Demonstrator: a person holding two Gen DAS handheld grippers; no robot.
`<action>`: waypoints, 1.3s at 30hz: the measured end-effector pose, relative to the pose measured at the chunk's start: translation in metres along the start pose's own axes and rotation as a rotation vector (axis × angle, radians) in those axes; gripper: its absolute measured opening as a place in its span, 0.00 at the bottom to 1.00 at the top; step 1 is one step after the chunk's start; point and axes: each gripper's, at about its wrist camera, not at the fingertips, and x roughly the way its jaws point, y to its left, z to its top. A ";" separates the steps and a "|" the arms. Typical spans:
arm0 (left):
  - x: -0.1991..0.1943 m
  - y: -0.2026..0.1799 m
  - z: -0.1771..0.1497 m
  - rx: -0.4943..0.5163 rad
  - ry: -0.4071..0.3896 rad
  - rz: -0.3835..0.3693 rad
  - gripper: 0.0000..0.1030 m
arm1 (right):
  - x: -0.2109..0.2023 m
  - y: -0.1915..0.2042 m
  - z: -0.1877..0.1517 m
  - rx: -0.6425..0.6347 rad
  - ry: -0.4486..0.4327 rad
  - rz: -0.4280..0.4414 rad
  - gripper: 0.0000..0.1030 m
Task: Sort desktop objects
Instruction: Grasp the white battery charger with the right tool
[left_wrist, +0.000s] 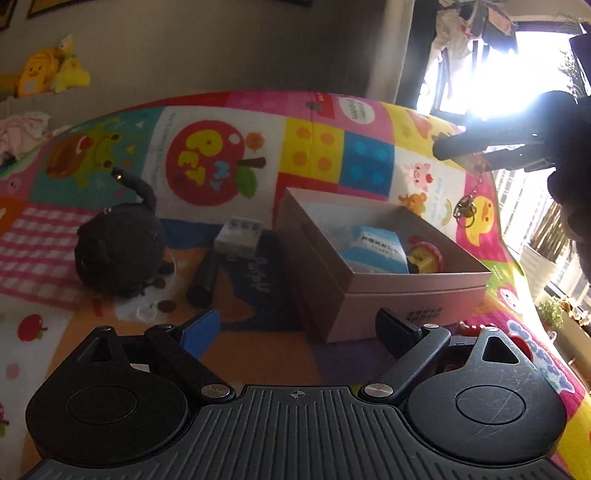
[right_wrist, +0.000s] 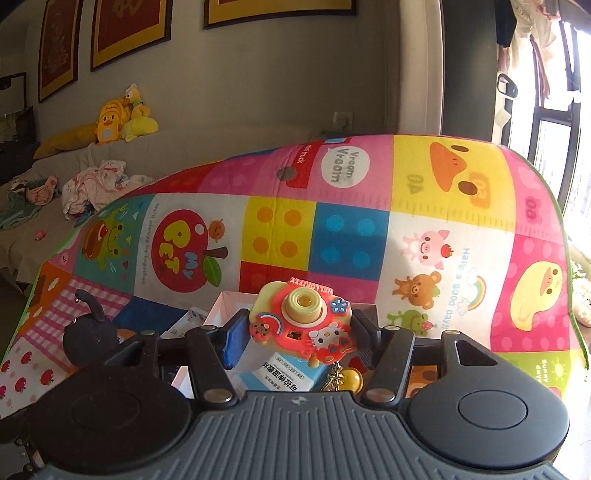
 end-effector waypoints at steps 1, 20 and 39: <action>0.001 0.003 -0.002 -0.009 0.009 0.000 0.92 | 0.018 0.004 0.003 0.013 0.031 0.003 0.56; 0.001 0.025 -0.002 -0.080 0.038 0.054 0.97 | 0.105 0.071 0.027 0.010 0.192 0.059 0.63; 0.010 0.034 -0.006 -0.087 0.102 0.097 0.98 | 0.161 0.155 -0.006 -0.104 0.491 0.173 0.34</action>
